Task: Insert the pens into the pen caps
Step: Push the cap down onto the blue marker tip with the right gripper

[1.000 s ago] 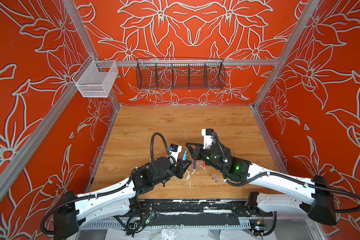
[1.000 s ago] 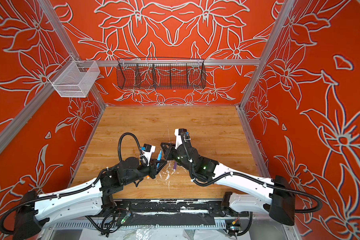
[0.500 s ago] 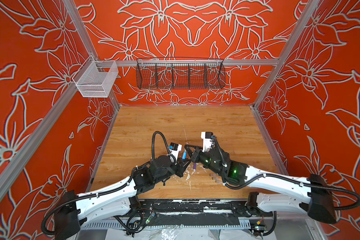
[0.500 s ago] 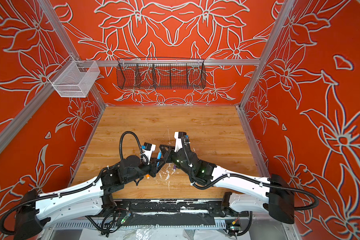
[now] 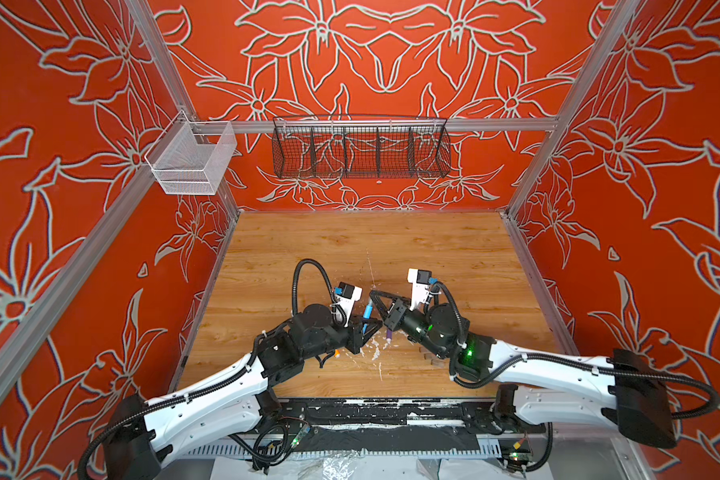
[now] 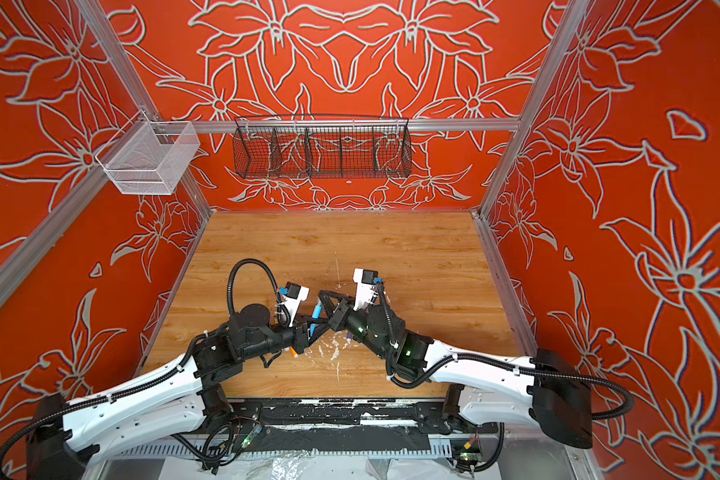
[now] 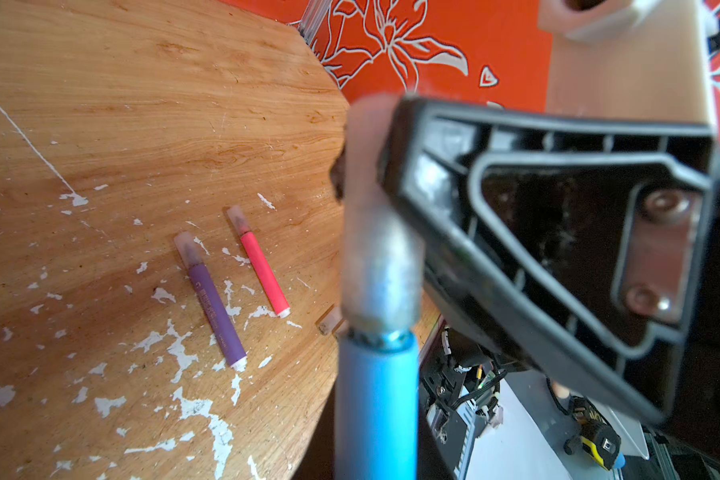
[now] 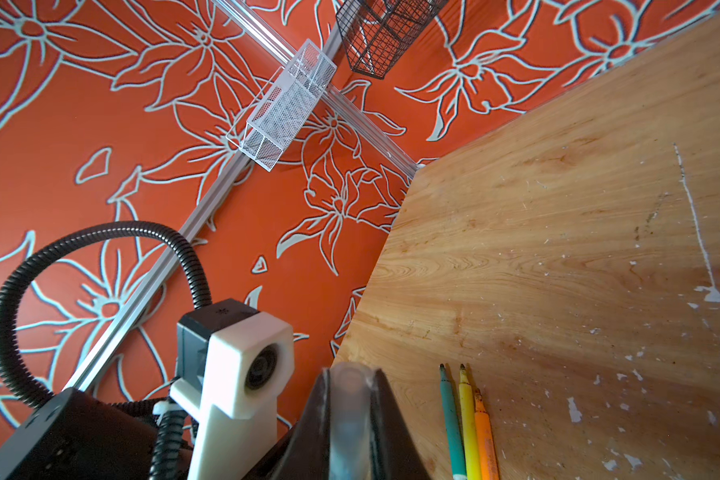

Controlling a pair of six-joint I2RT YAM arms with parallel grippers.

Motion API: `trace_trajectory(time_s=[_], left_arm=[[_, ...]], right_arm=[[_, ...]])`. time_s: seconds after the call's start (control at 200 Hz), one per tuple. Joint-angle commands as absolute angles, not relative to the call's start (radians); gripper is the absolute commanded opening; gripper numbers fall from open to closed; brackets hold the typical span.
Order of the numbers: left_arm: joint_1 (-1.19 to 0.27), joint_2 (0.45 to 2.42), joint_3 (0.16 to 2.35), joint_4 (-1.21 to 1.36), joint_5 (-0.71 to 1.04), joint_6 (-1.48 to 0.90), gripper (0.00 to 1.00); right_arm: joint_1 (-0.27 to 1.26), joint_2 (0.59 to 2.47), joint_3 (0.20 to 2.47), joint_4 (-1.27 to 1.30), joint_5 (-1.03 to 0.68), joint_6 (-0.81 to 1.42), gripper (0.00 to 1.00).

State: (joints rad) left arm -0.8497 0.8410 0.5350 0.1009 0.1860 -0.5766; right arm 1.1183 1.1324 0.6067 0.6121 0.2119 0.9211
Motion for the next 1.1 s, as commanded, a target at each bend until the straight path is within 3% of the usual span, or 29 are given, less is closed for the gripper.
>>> trace_trajectory(time_s=[0.0, 0.475, 0.661, 0.756, 1.096], left_arm=[[-0.821, 0.822, 0.564, 0.245, 0.140, -0.593, 0.00], [-0.821, 0.815, 0.543, 0.248, 0.174, -0.564, 0.00], [-0.822, 0.803, 0.525, 0.250, 0.232, -0.515, 0.00], [-0.824, 0.786, 0.510, 0.255, 0.255, -0.497, 0.00], [-0.830, 0.784, 0.499, 0.233, 0.250, -0.470, 0.00]], right_arm=[[1.164, 1.141, 0.594, 0.518, 0.063, 0.864, 0.12], [1.138, 0.987, 0.613, 0.399, 0.073, 0.814, 0.50], [1.129, 0.912, 0.696, 0.251, 0.168, 0.785, 0.63], [1.085, 0.918, 0.736, 0.185, 0.197, 0.808, 0.64], [1.012, 1.114, 0.882, 0.284, -0.039, 0.786, 0.56]])
